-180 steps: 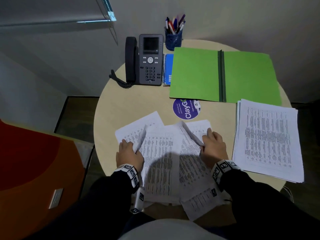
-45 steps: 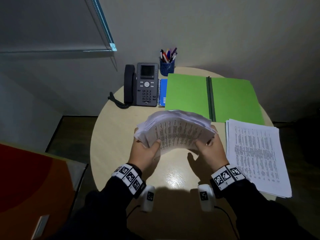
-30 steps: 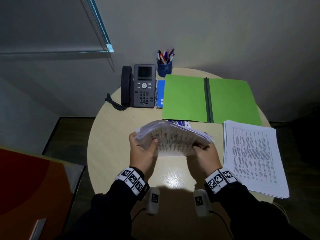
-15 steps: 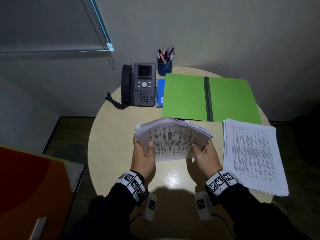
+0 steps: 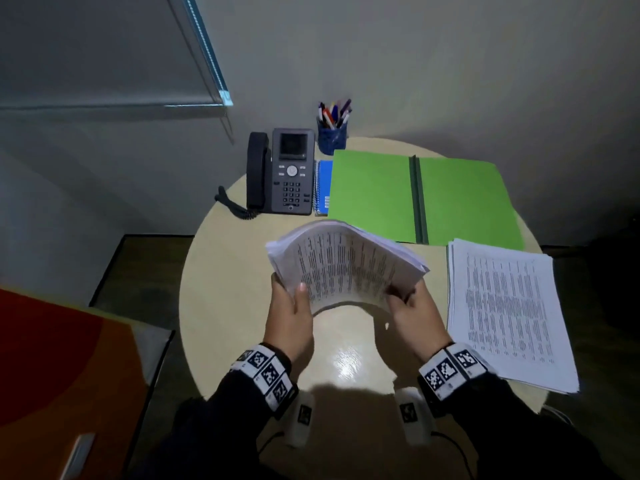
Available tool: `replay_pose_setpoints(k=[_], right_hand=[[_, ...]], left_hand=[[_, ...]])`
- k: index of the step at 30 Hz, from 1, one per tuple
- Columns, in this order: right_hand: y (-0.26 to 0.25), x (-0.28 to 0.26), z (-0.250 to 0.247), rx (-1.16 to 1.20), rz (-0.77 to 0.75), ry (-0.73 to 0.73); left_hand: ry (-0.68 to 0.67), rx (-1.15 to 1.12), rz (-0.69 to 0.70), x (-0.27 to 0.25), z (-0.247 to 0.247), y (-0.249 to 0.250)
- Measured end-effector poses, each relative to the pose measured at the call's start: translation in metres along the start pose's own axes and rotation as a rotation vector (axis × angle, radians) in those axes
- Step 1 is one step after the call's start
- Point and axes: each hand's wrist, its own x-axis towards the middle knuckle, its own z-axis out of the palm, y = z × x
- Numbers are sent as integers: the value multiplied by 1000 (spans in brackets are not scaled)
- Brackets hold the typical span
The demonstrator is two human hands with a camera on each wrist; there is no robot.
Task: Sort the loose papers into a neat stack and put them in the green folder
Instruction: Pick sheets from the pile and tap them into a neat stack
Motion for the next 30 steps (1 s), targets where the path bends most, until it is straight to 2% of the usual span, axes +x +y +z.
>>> replay_pose_setpoints(k=[3,8,12,17,21,23,25,30], right_hand=[[-1,2,-8,-8,-36,30],[33,4,8,-215,103,-89],[37,7,9,-226,134,-82],[27,4,-7,-162,48,-37],[46,0,-4,-202,124,-106],[64,4,-2,-262,160,-135],[77,9,-2,-315,148,-141],[65,10,-2,-322,131,-124]], left_hand=[[28,5,47,-5,-6,0],[-98,117,-113,-15,9,-43],[-112,154,-69,-15,13,-44],[-42,142,4,-10,2,-35],[-105,141,-162,-15,5,-57],[-139,144,-180,-16,6,-61],[-119,117,-185,-15,3,-57],[-20,30,-107,-8,-2,-42]])
